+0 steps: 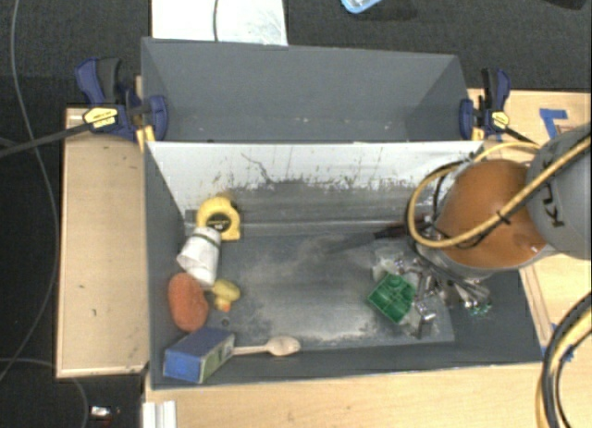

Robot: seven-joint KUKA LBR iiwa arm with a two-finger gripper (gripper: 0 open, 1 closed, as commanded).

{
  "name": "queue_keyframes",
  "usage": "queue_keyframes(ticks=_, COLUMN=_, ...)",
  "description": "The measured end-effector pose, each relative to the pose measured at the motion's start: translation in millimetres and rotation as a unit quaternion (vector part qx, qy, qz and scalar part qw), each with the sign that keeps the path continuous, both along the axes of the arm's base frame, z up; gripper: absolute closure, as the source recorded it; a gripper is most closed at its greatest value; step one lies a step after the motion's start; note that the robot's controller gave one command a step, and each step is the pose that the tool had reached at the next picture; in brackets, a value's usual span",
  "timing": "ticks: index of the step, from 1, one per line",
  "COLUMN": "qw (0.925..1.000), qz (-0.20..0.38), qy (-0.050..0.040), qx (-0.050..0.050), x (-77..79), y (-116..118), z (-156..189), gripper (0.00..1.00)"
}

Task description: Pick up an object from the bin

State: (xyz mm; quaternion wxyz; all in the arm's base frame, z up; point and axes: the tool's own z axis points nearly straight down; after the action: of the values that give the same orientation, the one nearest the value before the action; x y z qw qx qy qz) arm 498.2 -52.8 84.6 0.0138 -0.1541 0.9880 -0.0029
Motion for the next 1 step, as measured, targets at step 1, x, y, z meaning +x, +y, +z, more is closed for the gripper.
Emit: queue_keyframes(ticks=1, qw=1.0000, qz=0.007, qy=0.0009, qx=0.000, x=-2.0, y=-32.6, z=-12.7, gripper=1.00)
